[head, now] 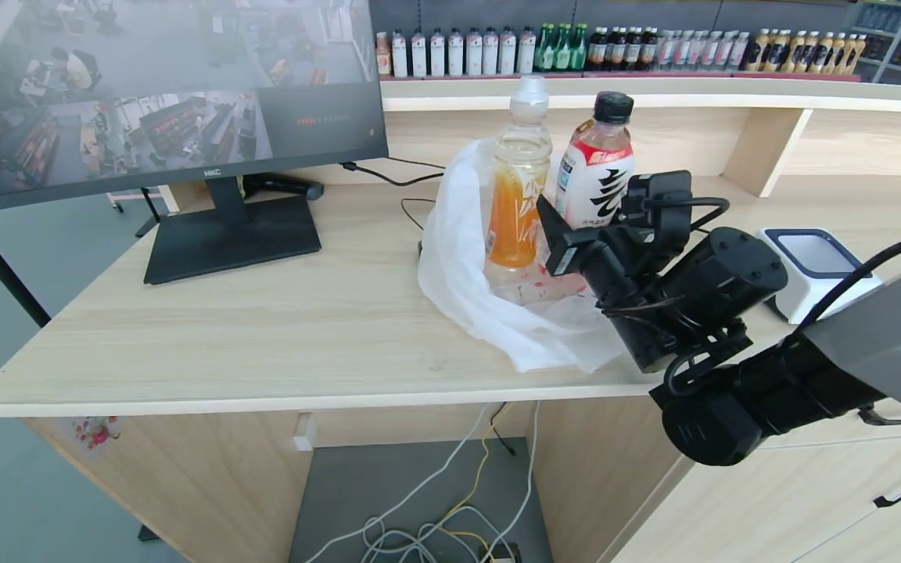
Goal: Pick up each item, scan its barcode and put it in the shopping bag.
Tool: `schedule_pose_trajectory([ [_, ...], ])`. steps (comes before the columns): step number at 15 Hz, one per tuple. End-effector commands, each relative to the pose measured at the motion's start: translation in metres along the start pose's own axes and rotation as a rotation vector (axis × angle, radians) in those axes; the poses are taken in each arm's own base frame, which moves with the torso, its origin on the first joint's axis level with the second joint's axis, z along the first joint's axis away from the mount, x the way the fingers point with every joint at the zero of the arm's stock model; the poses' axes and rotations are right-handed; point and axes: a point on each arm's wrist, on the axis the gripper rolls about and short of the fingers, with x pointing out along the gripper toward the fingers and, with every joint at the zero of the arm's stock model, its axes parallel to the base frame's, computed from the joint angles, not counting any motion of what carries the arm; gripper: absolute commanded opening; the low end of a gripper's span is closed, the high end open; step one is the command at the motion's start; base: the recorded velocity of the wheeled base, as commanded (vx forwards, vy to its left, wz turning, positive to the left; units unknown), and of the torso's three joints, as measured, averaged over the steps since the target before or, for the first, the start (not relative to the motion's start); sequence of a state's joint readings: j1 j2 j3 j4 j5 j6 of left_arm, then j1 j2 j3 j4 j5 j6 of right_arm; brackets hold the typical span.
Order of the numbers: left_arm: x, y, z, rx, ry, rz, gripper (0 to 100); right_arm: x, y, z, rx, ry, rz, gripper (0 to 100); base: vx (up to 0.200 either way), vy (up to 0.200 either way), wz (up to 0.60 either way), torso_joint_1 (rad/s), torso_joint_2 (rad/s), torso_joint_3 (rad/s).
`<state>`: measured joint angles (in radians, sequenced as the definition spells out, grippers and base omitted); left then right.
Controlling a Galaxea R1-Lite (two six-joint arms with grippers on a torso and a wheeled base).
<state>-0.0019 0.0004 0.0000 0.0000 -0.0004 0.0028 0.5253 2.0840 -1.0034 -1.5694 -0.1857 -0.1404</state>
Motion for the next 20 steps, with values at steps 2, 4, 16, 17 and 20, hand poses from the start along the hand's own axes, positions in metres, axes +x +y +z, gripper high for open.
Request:
schedule_pose_trajectory([
  [2,0.0,0.0,0.0,0.0,0.0,0.001,100,-0.001,0.009,-0.019,-0.001,0.04,0.022,0,0.0,0.0,0.0,0.0,0.0,0.0],
  [4,0.0,0.0,0.0,0.0,0.0,0.001,100,-0.003,0.018,-0.022,0.005,0.048,0.044,0,0.0,0.0,0.0,0.0,0.0,0.0],
  [16,0.0,0.0,0.0,0.0,0.0,0.001,100,-0.004,0.019,-0.033,0.001,0.073,0.049,0,0.0,0.0,0.0,0.0,0.0,0.0],
  [17,0.0,0.0,0.0,0.0,0.0,0.001,100,-0.006,0.019,-0.034,0.0,0.079,0.05,0,0.0,0.0,0.0,0.0,0.0,0.0],
  [20,0.0,0.0,0.0,0.0,0.0,0.001,100,-0.007,0.019,-0.035,-0.002,0.087,0.05,0,0.0,0.0,0.0,0.0,0.0,0.0],
])
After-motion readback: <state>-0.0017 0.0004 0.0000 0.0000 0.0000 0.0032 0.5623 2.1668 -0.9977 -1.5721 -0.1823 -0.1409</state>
